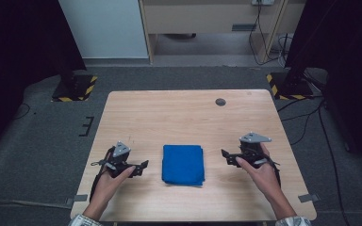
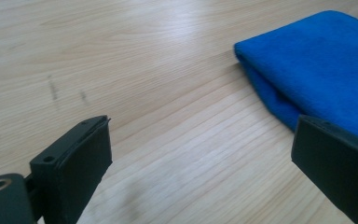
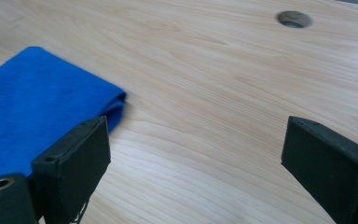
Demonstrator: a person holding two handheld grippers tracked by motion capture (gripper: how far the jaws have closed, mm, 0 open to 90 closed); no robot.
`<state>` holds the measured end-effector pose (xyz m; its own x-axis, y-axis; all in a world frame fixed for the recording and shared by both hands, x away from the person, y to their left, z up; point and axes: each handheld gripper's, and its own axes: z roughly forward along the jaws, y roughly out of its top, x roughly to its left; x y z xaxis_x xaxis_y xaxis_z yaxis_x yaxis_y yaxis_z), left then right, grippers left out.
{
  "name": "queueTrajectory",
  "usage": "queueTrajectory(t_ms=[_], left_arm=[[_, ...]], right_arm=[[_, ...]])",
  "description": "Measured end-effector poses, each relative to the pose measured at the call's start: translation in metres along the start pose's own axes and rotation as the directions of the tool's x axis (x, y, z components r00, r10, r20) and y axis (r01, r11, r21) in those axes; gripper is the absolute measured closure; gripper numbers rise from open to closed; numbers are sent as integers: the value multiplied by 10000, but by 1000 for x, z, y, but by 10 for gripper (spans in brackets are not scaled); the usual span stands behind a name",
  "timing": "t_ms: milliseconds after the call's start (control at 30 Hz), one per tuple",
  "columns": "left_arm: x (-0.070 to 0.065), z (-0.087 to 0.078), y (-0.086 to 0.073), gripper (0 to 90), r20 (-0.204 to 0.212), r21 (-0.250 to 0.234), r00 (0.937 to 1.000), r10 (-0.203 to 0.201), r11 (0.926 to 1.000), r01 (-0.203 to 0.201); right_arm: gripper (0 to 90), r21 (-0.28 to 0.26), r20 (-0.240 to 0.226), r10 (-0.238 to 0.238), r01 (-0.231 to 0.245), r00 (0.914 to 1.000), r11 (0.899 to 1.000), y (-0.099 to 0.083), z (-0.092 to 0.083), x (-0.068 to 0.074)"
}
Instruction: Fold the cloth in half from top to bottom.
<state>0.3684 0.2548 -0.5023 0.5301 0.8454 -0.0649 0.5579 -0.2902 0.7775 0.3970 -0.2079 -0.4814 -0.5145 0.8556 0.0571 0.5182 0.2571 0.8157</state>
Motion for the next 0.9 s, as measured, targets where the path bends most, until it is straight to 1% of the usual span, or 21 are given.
queueTrajectory(t_ms=[167, 233, 367, 533, 667, 767, 867, 900], left_arm=[[15, -6, -8, 46, -224, 129, 9995, -209, 9997, 212], [18, -7, -10, 46, -299, 169, 9992, -251, 9995, 256], [23, -8, -16, 46, -382, 347, 9989, -276, 9990, 289], [26, -5, -22, 46, -426, 739, 9989, -183, 9970, 214], [29, 1, -25, 46, -492, 1032, 9988, -78, 9946, 128], [31, 6, -26, 46, -519, 1196, 9986, -47, 9928, 109], [35, 11, -25, 46, -638, 1295, 9980, -11, 9915, 93], [36, 13, -24, 45, -691, 1311, 9976, -32, 9913, 122]], right_arm=[[82, 58, 475, 466, -470, 9978, 9989, -11, -8, -24], [82, 85, 626, 666, -673, 9958, 9977, -17, -11, -34], [82, 157, 847, 947, -964, 9919, 9952, -27, -15, -46], [82, 333, 1007, 1103, -1141, 9888, 9929, -39, -18, -57], [82, 458, 1137, 1320, -1379, 9847, 9894, -49, -16, -66], [84, 563, 1329, 1455, -1540, 9804, 9865, -55, -12, -73], [95, 543, 1606, 1691, -1798, 9724, 9822, -57, -7, -81], [96, 579, 1678, 1688, -1807, 9713, 9818, -57, -6, -83]])
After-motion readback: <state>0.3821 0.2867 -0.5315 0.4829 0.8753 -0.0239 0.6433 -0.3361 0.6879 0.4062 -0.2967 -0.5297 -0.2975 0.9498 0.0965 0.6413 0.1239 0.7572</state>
